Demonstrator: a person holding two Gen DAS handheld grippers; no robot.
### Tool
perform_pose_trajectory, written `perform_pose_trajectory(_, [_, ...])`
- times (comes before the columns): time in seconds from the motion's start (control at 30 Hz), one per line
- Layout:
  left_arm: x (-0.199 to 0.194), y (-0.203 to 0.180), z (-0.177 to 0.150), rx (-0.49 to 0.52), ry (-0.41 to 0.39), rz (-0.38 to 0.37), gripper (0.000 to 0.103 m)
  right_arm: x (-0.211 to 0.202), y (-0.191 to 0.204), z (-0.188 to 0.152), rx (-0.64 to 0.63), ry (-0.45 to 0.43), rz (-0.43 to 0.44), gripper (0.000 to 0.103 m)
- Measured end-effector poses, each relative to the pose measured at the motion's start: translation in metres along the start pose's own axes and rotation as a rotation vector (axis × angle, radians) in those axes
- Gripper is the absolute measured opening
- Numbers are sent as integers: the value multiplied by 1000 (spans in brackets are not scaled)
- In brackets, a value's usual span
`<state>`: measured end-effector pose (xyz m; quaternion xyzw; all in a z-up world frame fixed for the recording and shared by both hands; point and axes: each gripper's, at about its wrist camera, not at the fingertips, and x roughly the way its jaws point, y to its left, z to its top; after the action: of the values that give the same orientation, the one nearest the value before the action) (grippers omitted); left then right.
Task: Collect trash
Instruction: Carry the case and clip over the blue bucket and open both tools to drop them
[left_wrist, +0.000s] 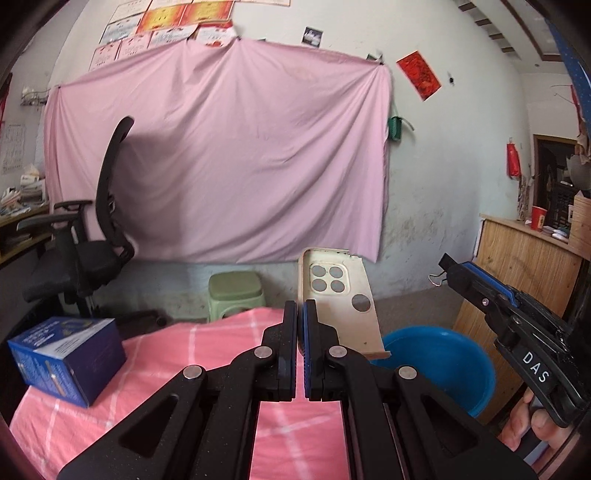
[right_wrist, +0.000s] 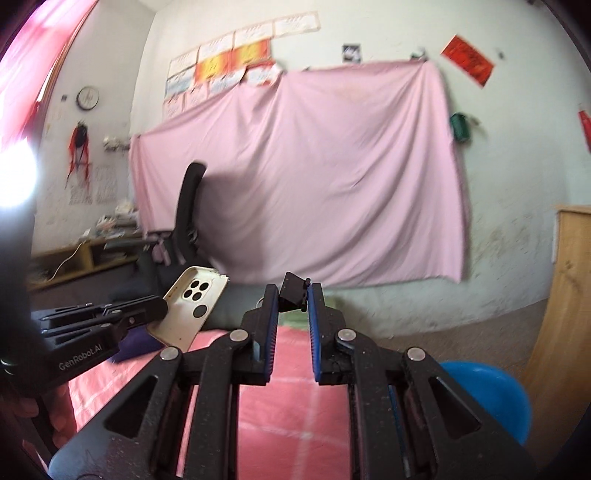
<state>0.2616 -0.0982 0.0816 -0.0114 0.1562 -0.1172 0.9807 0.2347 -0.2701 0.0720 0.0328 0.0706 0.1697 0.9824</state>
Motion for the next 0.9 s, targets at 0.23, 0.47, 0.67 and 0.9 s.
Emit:
perform_pose_trajectory(0.23, [11, -44, 11, 52, -47, -63, 1, -25, -32, 0, 13, -41, -97, 37])
perform_pose_trajectory(0.47, [34, -89, 5, 86, -20, -141, 1, -46, -74, -8, 42, -17, -190, 37])
perform_pose_trajectory(0.67, [63, -124, -7, 100, 70, -191, 1, -48, -107, -24, 92, 72, -254, 37])
perform_pose_trajectory(0.9, [103, -147, -25, 75, 232, -216, 1, -29, -136, -48, 175, 223, -280, 37])
